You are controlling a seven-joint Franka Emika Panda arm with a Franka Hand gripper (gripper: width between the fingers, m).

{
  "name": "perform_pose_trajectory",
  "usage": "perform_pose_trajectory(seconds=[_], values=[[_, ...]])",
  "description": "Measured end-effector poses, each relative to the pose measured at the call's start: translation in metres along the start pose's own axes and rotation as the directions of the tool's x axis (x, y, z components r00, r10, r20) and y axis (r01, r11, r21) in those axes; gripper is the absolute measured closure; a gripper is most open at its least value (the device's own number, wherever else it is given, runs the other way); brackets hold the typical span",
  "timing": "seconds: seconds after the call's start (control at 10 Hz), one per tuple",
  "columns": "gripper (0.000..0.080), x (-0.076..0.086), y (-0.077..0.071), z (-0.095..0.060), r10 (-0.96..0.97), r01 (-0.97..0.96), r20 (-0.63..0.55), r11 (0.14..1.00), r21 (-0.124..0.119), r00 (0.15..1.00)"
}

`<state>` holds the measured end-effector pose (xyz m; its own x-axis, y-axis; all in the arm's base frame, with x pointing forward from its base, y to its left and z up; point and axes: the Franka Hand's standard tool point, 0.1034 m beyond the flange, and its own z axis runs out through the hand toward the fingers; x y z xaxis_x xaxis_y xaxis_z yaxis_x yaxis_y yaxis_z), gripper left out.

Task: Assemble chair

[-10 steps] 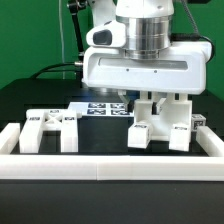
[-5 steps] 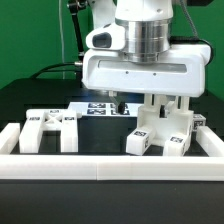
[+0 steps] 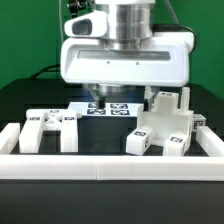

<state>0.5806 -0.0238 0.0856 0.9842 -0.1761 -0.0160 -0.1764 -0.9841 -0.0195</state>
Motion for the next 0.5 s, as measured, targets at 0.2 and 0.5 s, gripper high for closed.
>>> perform_pose_trajectory(seconds=[0.2,0.5], values=[[0.0151,-0.001,0.000,0.001,0.007,-0.007,0.002,1.000,-0.001,1.000],[0.0151,0.000,0.035,0.006,-0.171,0.169,-0.076,0.985,-0.038,0.982]])
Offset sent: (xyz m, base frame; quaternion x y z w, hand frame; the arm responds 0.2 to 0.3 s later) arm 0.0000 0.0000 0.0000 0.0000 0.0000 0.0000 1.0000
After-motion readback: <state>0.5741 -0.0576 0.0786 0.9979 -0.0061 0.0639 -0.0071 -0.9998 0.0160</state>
